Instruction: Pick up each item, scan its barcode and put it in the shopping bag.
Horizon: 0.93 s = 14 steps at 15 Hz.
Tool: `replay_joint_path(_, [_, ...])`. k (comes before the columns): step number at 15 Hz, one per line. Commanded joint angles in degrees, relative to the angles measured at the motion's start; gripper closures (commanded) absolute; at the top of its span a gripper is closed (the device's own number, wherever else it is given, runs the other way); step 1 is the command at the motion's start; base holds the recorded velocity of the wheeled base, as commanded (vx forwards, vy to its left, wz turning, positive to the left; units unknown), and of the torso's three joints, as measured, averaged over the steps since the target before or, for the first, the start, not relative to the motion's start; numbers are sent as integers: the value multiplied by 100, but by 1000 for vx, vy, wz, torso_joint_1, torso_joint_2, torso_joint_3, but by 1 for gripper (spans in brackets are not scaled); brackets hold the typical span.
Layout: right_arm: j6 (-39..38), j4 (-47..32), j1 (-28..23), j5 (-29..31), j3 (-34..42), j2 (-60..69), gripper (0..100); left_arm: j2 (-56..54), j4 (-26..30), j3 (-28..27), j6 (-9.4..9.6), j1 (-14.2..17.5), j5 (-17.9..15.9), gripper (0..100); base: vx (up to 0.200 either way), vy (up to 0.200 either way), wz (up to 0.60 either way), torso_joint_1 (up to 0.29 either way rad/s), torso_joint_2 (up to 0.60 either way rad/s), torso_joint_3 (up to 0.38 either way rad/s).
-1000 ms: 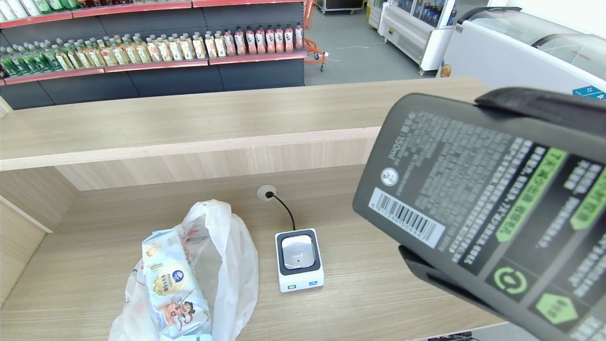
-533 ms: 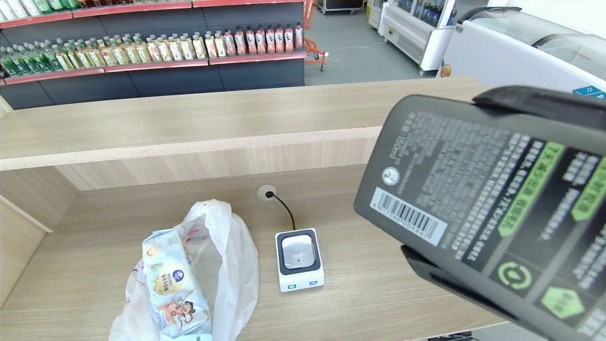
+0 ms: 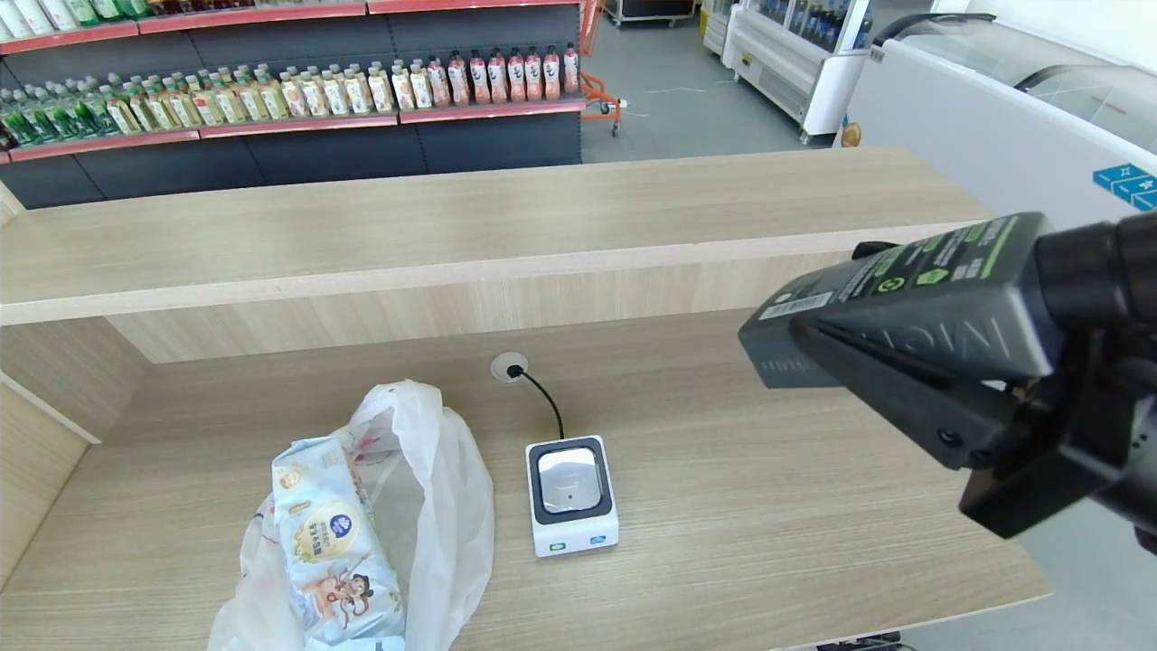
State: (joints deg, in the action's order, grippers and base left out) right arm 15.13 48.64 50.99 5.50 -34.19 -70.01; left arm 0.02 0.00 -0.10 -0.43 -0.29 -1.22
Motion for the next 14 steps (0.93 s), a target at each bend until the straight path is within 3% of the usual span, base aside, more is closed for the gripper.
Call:
replay_joint_path(1, [-555,-118,-511,48,1,-65,100,-2,0,1,-1,3,-1,0,0,0,0,0,0,0])
replay_joint_path(4, [-1926,-382,-1338,39,1,-276,100,-2,0,1,-1,3,-1,0,0,0,0,0,0,0])
replay_joint_path(6, [-2655,-768,-1584,4,1,-320,100,-2,0,1,-1,3,-1,0,0,0,0,0,0,0])
replay_joint_path(12, [-4273,-1014,-1663,-31,176,-1059,100,-2,0,1,-1,-6,-1,0,0,0,0,0,0,0])
replay_joint_path(14, [-5257,-1085,-1672,-119,-8,-1375,100,-2,0,1,-1,3,-1,0,0,0,0,0,0,0])
